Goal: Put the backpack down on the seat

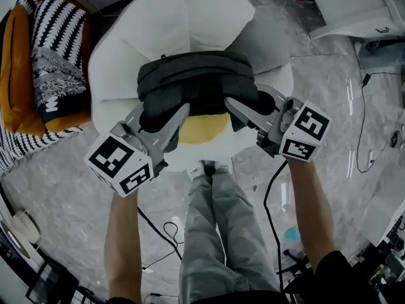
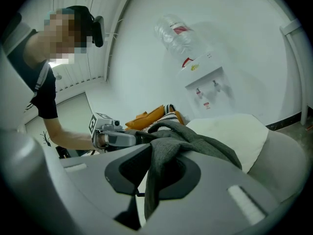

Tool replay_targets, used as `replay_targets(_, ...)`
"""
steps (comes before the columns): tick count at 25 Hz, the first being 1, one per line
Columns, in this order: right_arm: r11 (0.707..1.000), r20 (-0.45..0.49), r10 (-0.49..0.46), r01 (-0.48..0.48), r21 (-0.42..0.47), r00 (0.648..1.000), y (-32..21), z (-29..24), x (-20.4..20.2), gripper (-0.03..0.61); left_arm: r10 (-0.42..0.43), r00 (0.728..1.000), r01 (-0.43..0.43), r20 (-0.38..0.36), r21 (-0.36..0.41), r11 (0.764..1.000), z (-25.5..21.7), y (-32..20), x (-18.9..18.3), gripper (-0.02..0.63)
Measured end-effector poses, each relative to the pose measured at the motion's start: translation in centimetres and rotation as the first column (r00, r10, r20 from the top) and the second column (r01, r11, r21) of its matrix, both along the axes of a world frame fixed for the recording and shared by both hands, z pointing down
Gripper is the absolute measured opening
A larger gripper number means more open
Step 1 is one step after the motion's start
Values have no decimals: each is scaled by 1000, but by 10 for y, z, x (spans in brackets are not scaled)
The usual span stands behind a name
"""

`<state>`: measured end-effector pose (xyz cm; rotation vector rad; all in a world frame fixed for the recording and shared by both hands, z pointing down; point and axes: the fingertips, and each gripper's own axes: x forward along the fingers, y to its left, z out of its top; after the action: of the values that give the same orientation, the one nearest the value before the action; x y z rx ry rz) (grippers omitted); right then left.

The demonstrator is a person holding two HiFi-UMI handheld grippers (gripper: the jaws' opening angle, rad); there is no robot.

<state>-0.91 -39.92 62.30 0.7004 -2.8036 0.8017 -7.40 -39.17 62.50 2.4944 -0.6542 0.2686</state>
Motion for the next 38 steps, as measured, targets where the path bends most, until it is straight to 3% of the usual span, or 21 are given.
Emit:
replay_targets(4, 1000, -14, 11, -11, 10, 1000, -14, 14, 1, 51, -7, 1000, 7, 18, 18, 1000, 15, -14, 2, 26)
replay_targets(17, 985, -155, 170, -168, 27, 973, -66, 61, 1, 51, -101, 989, 100, 110, 19, 995, 52, -69, 9, 27)
replay_targets(22, 986, -232, 165, -164, 24, 959, -86, 80, 1, 48, -124, 981, 128, 147, -18, 992, 76, -85, 7, 28)
replay_targets(31, 981, -291, 188, -194, 10, 938, -128, 110, -7, 44, -154, 959, 169, 237, -45, 985, 113, -124, -6, 28)
replay_targets(38, 971, -292, 214, -237, -44, 932, -149, 132, -9, 43, -228, 938, 261, 263, -100, 960, 145, -146, -13, 29)
